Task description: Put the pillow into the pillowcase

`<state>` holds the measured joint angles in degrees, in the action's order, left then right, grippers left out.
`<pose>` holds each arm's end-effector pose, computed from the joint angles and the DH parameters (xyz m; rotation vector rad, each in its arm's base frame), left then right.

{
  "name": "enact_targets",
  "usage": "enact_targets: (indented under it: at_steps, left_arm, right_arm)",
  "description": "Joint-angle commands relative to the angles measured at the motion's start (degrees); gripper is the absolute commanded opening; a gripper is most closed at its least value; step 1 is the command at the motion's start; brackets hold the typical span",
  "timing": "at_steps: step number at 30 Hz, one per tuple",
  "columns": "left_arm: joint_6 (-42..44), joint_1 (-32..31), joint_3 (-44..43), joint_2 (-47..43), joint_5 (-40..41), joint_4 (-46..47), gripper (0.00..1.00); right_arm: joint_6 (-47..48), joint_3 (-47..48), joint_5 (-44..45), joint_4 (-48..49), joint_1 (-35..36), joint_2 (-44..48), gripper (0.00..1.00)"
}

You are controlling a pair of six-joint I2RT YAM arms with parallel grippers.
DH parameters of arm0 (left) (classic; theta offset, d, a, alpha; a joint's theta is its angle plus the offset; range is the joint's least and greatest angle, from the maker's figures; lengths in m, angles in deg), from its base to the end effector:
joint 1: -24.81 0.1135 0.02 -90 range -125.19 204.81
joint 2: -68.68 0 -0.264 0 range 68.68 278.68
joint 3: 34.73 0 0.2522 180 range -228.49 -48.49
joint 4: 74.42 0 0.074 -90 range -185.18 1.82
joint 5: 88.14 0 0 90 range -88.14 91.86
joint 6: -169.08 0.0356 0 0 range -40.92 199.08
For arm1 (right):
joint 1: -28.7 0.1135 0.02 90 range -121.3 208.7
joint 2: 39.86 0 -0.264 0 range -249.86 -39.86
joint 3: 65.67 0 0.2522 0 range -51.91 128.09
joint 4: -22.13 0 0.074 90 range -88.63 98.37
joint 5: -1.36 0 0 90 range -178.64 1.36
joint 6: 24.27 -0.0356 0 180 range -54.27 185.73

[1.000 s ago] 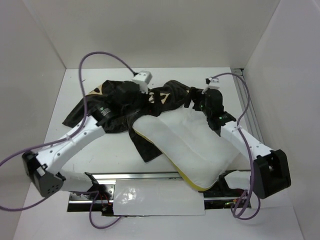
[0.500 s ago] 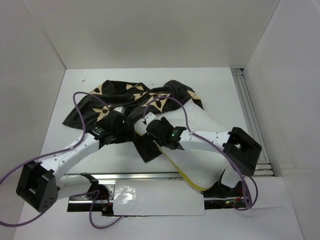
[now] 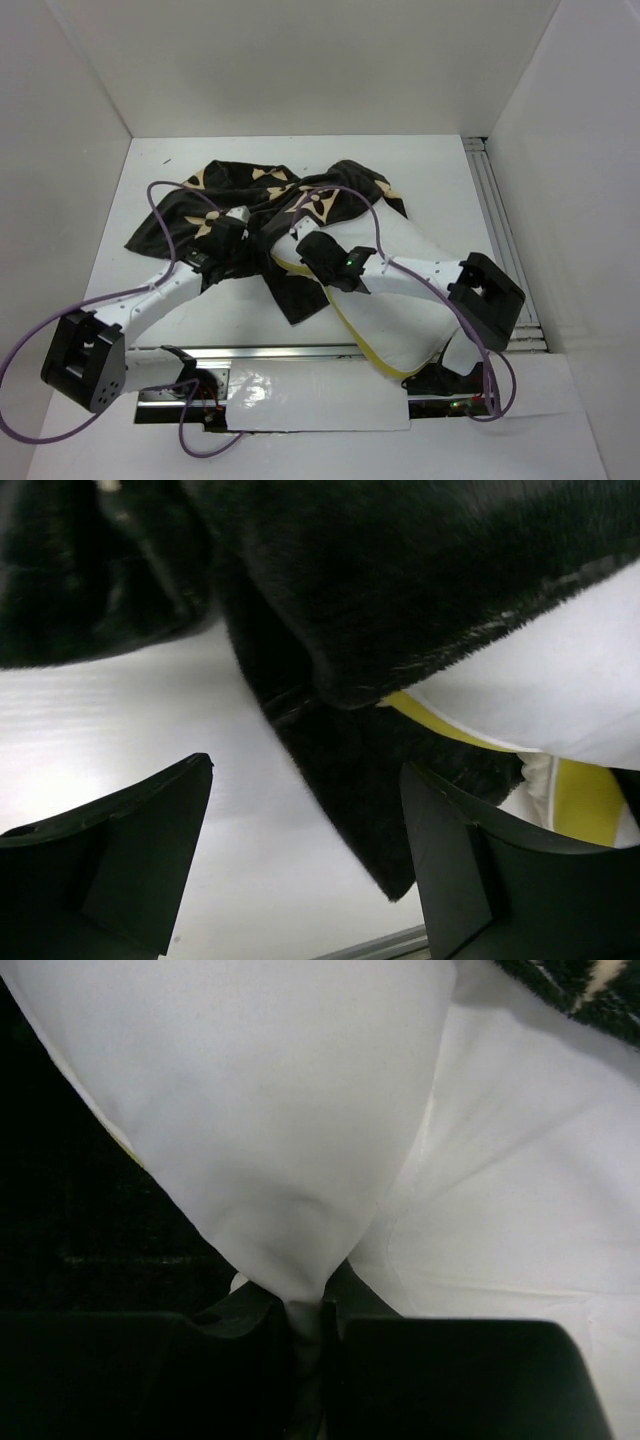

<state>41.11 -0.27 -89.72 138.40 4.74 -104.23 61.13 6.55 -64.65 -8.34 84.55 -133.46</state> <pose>0.2276 -0.1046 0.2202 -0.2943 2.3803 -0.4739 0.2013 0.2710 0.2013 -0.8666 2.2086 -0.0225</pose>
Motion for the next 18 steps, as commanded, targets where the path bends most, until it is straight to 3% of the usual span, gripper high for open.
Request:
enact_targets:
  at_steps: [1, 4, 8, 15, 16, 18]
  left_arm:
    - [1.94, -2.51, -2.44, 2.61, -1.03, 7.79, 0.88]
    - [0.46, -5.59, -6.04, 6.92, 6.92, 7.01, 0.87]
    - [-0.87, -5.59, -10.01, 13.86, 13.11, 1.02, 0.77]
    - [-0.26, -4.89, -12.46, 19.04, 11.18, 4.89, 0.63]
    - [-0.26, -4.89, -13.69, 19.58, 11.71, 4.2, 0.54]
    - [-0.26, -4.89, -14.31, 20.72, 13.03, 2.69, 0.46]
  right_arm:
    - [-0.06, 0.51, -2.45, 0.01, -1.71, 4.83, 0.09]
    - [-0.06, 1.04, -3.51, 0.01, -2.76, 5.54, 0.09]
    - [-0.58, 1.57, -2.98, -1.13, -3.91, 6.15, 0.09]
    - [-0.06, 1.57, -4.74, -1.13, -5.05, 6.68, 0.07]
    - [-0.06, 1.57, -4.74, -1.13, -5.05, 7.29, 0.07]
    - [-0.06, 1.57, -5.61, -1.13, -5.67, 7.82, 0.07]
